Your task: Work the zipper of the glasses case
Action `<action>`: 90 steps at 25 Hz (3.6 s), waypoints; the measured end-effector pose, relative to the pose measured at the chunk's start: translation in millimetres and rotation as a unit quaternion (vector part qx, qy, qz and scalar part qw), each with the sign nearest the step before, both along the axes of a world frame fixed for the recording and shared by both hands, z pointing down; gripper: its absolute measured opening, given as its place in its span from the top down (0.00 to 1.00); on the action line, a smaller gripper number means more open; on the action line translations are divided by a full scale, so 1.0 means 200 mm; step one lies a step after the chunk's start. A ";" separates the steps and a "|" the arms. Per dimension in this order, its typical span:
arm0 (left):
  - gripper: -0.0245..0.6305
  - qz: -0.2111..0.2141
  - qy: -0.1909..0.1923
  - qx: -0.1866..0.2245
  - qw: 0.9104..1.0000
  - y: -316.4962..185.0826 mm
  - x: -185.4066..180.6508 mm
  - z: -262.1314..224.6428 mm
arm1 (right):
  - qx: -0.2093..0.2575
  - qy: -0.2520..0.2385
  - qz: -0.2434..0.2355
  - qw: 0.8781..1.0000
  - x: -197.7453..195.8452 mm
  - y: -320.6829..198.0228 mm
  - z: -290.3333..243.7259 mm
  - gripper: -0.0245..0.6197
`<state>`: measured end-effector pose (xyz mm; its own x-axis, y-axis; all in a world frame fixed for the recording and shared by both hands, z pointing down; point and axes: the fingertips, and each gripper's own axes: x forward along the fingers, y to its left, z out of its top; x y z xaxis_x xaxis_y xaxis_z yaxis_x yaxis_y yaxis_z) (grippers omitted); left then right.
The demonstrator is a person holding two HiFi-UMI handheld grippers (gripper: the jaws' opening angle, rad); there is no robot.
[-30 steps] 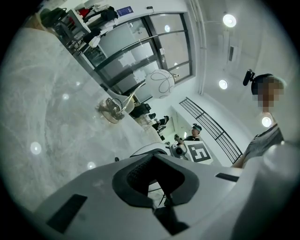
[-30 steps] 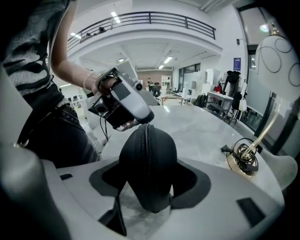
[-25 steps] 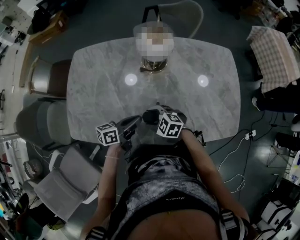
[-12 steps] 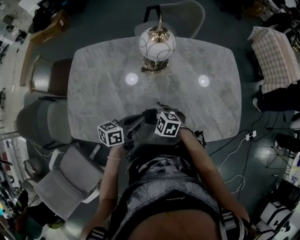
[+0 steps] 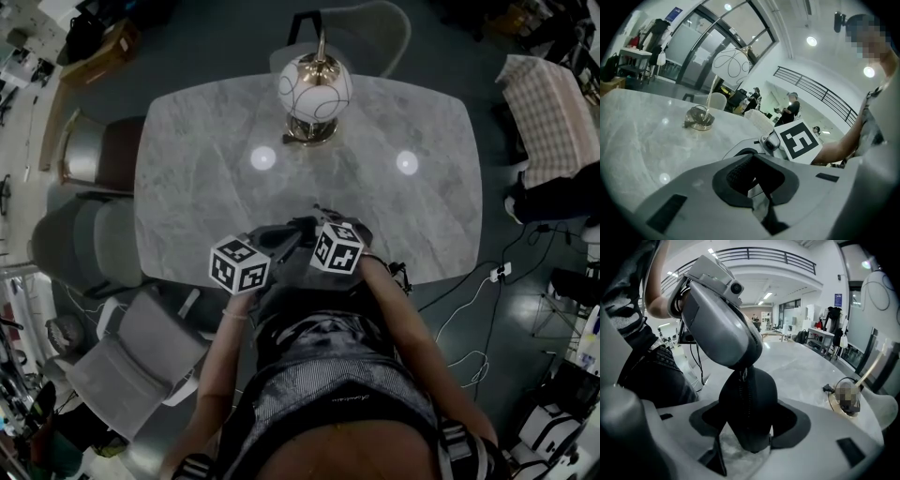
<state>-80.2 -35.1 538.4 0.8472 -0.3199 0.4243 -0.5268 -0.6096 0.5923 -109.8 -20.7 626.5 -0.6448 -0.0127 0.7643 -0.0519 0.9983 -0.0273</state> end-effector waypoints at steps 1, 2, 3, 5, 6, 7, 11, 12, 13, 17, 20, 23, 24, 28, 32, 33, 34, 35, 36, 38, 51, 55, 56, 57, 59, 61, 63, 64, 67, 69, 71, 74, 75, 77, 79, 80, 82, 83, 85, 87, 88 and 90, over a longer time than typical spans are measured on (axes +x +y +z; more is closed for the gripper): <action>0.95 0.003 -0.002 0.001 1.000 0.00 0.01 0.00 | -0.001 -0.001 0.000 1.000 0.00 0.00 0.00 0.49; 0.95 0.004 -0.002 0.001 1.000 0.00 0.02 0.00 | -0.002 -0.001 0.001 1.000 0.01 0.00 0.00 0.49; 0.95 0.005 -0.003 0.002 1.000 0.00 0.02 0.00 | -0.003 -0.003 0.002 1.000 0.01 0.00 0.00 0.49; 0.95 0.004 -0.007 0.005 1.000 -0.01 0.03 0.00 | -0.007 -0.009 0.007 1.000 0.02 -0.01 -0.01 0.49; 0.95 0.004 -0.008 0.007 1.000 -0.01 0.04 0.00 | -0.008 -0.013 0.011 1.000 0.02 -0.01 -0.01 0.49; 0.95 0.003 -0.007 0.009 1.000 -0.01 0.04 -0.01 | -0.008 -0.016 0.016 1.000 0.03 -0.01 -0.01 0.49; 0.95 0.009 -0.001 0.015 1.000 0.00 0.07 -0.01 | -0.006 -0.032 0.030 0.999 0.04 -0.01 -0.02 0.49; 0.95 0.012 0.000 0.018 1.000 0.00 0.08 -0.01 | -0.006 -0.036 0.034 0.999 0.05 -0.02 -0.02 0.49; 0.95 0.015 0.001 0.025 1.000 -0.01 0.09 -0.02 | -0.008 -0.041 0.039 0.998 0.05 -0.02 -0.02 0.49; 0.94 0.001 -0.006 0.084 0.996 -0.04 0.09 -0.05 | -0.017 -0.067 0.048 0.996 0.07 -0.04 -0.04 0.49; 0.79 -0.017 -0.021 0.116 0.993 -0.06 0.06 -0.05 | -0.031 -0.083 0.060 0.994 0.09 -0.06 -0.06 0.49; 0.74 -0.024 -0.031 0.135 0.990 -0.03 0.04 -0.03 | -0.049 -0.102 0.078 0.990 0.11 -0.09 -0.08 0.49; 0.74 -0.032 -0.035 0.142 0.989 -0.03 0.03 -0.02 | -0.056 -0.109 0.083 0.989 0.12 -0.10 -0.08 0.49; 0.72 -0.036 -0.091 0.196 0.976 -0.02 0.02 0.04 | -0.082 -0.126 0.111 0.982 0.19 -0.13 -0.10 0.48; 0.53 -0.023 -0.169 0.240 0.956 -0.01 0.05 0.12 | -0.126 -0.175 0.178 0.960 0.27 -0.20 -0.16 0.48; 0.51 -0.021 -0.190 0.247 0.950 -0.01 0.05 0.15 | -0.140 -0.192 0.194 0.952 0.28 -0.21 -0.18 0.48; 0.50 -0.020 -0.211 0.253 0.944 -0.01 0.06 0.17 | -0.154 -0.209 0.208 0.943 0.28 -0.22 -0.21 0.48; 0.49 -0.018 -0.230 0.261 0.937 -0.01 0.07 0.19 | -0.167 -0.226 0.220 0.934 0.29 -0.23 -0.23 0.49; 0.48 -0.015 -0.247 0.269 0.931 -0.02 0.08 0.20 | -0.179 -0.242 0.230 0.925 0.29 -0.24 -0.25 0.48; 0.46 -0.007 -0.268 0.279 0.922 -0.04 0.11 0.23 | -0.201 -0.275 0.248 0.907 0.30 -0.25 -0.30 0.48; 0.46 0.071 -0.310 0.294 0.901 -0.04 0.20 0.33 | -0.283 -0.352 0.329 0.830 0.36 -0.30 -0.33 0.48; 0.48 0.117 -0.333 0.290 0.890 -0.03 0.18 0.39 | -0.261 -0.300 0.319 0.860 0.39 -0.26 -0.25 0.48; 0.48 0.128 -0.335 0.290 0.887 -0.02 0.18 0.40 | -0.258 -0.287 0.315 0.867 0.41 -0.25 -0.23 0.48; 0.49 0.139 -0.340 0.292 0.883 -0.02 0.18 0.41 | -0.255 -0.273 0.311 0.874 0.42 -0.24 -0.22 0.48; 0.49 0.162 -0.353 0.299 0.872 -0.02 0.17 0.44 | -0.247 -0.244 0.305 0.887 0.45 -0.22 -0.19 0.47; 0.49 0.177 -0.363 0.297 0.865 -0.02 0.16 0.47 | -0.235 -0.220 0.320 0.891 0.51 -0.23 -0.16 0.47; 0.50 0.189 -0.369 0.287 0.864 -0.01 0.14 0.53 | -0.218 -0.199 0.344 0.891 0.57 -0.25 -0.13 0.47; 0.50 0.198 -0.372 0.283 0.862 -0.01 0.14 0.55 | -0.209 -0.188 0.352 0.893 0.59 -0.26 -0.11 0.47; 0.53 0.225 -0.378 0.273 0.856 0.02 0.15 0.63 | -0.194 -0.150 0.346 0.906 0.60 -0.24 -0.04 0.48; 0.53 0.239 -0.379 0.267 0.853 0.02 0.17 0.66 | -0.190 -0.123 0.330 0.916 0.57 -0.20 0.00 0.48; 0.53 0.247 -0.382 0.263 0.851 0.02 0.17 0.68 | -0.185 -0.101 0.317 0.925 0.55 -0.18 0.03 0.48; 0.53 0.253 -0.382 0.257 0.851 0.00 0.16 0.70 | -0.171 -0.081 0.313 0.931 0.52 -0.18 0.07 0.48; 0.53 0.253 -0.380 0.252 0.853 0.00 0.16 0.71 | -0.168 -0.079 0.317 0.930 0.52 -0.18 0.08 0.48; 0.53 0.253 -0.376 0.239 0.859 0.00 0.15 0.72 | -0.164 -0.074 0.326 0.928 0.51 -0.20 0.08 0.48; 0.53 0.253 -0.371 0.227 0.864 -0.01 0.14 0.73 | -0.146 -0.055 0.328 0.932 0.50 -0.21 0.09 0.49; 0.53 0.255 -0.368 0.223 0.866 -0.01 0.14 0.74 | -0.130 -0.038 0.327 0.935 0.51 -0.22 0.10 0.53; 0.53 0.256 -0.361 0.219 0.870 -0.01 0.14 0.74 | -0.097 -0.008 0.322 0.942 0.52 -0.24 0.12 0.62; 0.53 0.250 -0.356 0.216 0.874 -0.01 0.14 0.74 | -0.086 0.001 0.320 0.944 0.52 -0.25 0.13 0.62; 0.53 0.226 -0.346 0.209 0.886 -0.02 0.12 0.73 | -0.070 0.009 0.317 0.946 0.51 -0.27 0.16 0.62; 0.53 0.197 -0.337 0.203 0.898 -0.03 0.09 0.70 | -0.060 0.016 0.315 0.947 0.51 -0.28 0.17 0.62; 0.53 0.182 -0.330 0.199 0.905 -0.03 0.08 0.67 | -0.059 0.017 0.314 0.947 0.51 -0.29 0.18 0.62; 0.53 0.153 -0.307 0.188 0.920 -0.03 0.07 0.63 | -0.063 0.013 0.314 0.947 0.51 -0.29 0.17 0.62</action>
